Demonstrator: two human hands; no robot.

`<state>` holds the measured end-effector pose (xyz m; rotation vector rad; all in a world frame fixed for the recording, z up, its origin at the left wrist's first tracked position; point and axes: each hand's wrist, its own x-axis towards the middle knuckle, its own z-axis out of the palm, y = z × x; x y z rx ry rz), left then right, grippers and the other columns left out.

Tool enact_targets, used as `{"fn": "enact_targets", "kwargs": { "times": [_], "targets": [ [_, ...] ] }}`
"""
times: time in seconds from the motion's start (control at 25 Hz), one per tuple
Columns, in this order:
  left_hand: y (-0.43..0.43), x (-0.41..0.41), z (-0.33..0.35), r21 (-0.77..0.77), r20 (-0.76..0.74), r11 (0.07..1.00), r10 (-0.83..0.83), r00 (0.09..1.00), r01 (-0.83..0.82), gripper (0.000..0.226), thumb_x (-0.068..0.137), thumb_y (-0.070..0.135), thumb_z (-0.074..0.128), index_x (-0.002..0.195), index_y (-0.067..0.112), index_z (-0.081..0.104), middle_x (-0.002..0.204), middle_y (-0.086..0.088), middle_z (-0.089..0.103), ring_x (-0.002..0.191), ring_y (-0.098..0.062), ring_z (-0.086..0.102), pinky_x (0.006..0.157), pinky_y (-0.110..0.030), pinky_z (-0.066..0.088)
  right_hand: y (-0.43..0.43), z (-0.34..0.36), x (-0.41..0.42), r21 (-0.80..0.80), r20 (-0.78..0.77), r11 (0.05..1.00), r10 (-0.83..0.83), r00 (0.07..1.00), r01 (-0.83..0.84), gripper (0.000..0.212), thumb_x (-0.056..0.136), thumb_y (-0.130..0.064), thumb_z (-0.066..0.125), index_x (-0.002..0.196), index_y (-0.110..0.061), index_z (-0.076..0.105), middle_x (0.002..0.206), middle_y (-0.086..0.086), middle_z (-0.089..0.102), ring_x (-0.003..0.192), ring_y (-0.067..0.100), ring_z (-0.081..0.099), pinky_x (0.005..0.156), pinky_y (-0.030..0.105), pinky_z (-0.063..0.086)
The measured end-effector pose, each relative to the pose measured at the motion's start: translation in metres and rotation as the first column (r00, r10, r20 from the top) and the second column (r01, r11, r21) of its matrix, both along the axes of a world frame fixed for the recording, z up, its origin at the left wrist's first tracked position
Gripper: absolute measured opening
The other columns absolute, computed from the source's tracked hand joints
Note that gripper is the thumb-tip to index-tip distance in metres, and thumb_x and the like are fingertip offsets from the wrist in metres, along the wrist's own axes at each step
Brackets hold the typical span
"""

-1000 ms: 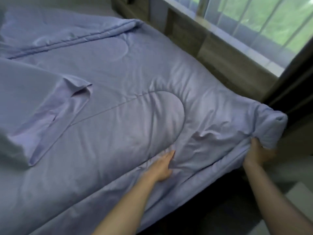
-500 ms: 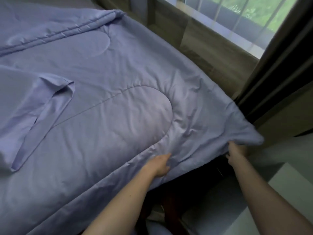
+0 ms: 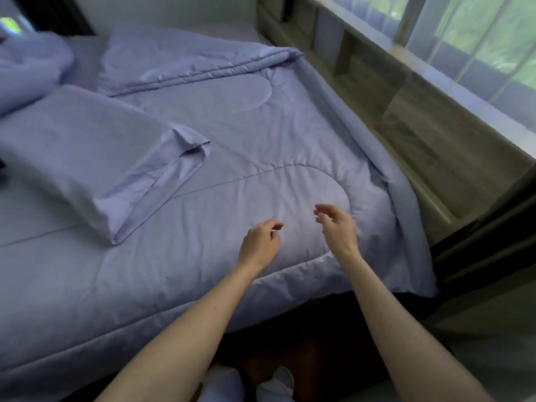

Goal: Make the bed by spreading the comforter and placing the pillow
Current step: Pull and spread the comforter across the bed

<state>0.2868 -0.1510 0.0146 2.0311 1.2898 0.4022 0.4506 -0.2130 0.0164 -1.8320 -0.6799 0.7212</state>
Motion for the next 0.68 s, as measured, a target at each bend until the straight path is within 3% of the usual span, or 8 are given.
{"fn": "enact_targets", "kwargs": {
  "times": [0.08, 0.2, 0.4, 0.68],
  "targets": [
    [0.014, -0.029, 0.029, -0.004, 0.120, 0.997, 0.077, 0.990, -0.077, 0.027, 0.090, 0.013, 0.048, 0.107, 0.021, 0.067, 0.109, 0.006, 0.070, 0.099, -0.013, 0.064, 0.090, -0.028, 0.050, 0.029, 0.029, -0.031, 0.091, -0.027, 0.990, 0.111, 0.993, -0.108, 0.024, 0.086, -0.010, 0.051, 0.091, -0.029, 0.065, 0.092, -0.004, 0.071, 0.089, 0.016, 0.069, 0.079, 0.036, 0.052],
    [0.031, -0.083, 0.068, -0.001, 0.268, 0.977, 0.204, 0.942, -0.212, 0.021, 0.091, 0.013, 0.050, 0.101, 0.020, 0.067, 0.100, 0.007, 0.071, 0.091, -0.011, 0.065, 0.086, -0.026, 0.051, 0.059, 0.066, -0.077, 0.211, -0.040, 0.953, 0.229, 0.973, -0.216, 0.023, 0.087, -0.009, 0.050, 0.092, -0.024, 0.066, 0.092, -0.002, 0.072, 0.085, 0.014, 0.070, 0.077, 0.036, 0.053],
    [0.041, -0.186, 0.119, 0.000, 0.464, 0.903, 0.380, 0.800, -0.429, 0.013, 0.092, 0.015, 0.051, 0.093, 0.019, 0.063, 0.090, 0.007, 0.070, 0.084, -0.011, 0.067, 0.074, -0.017, 0.048, 0.096, 0.115, -0.177, 0.352, -0.041, 0.840, 0.454, 0.890, -0.413, 0.023, 0.088, -0.008, 0.051, 0.088, -0.026, 0.066, 0.087, -0.002, 0.071, 0.081, 0.015, 0.069, 0.071, 0.035, 0.052],
    [0.015, -0.349, 0.167, 0.021, 0.588, 0.772, 0.504, 0.632, -0.635, 0.017, 0.093, 0.013, 0.049, 0.095, 0.017, 0.065, 0.088, 0.005, 0.071, 0.077, -0.005, 0.067, 0.067, -0.008, 0.046, 0.113, 0.177, -0.345, 0.475, 0.012, 0.639, 0.683, 0.730, -0.605, 0.024, 0.089, -0.007, 0.051, 0.090, -0.025, 0.066, 0.085, -0.004, 0.071, 0.082, 0.014, 0.069, 0.073, 0.034, 0.053]
  ]
}}
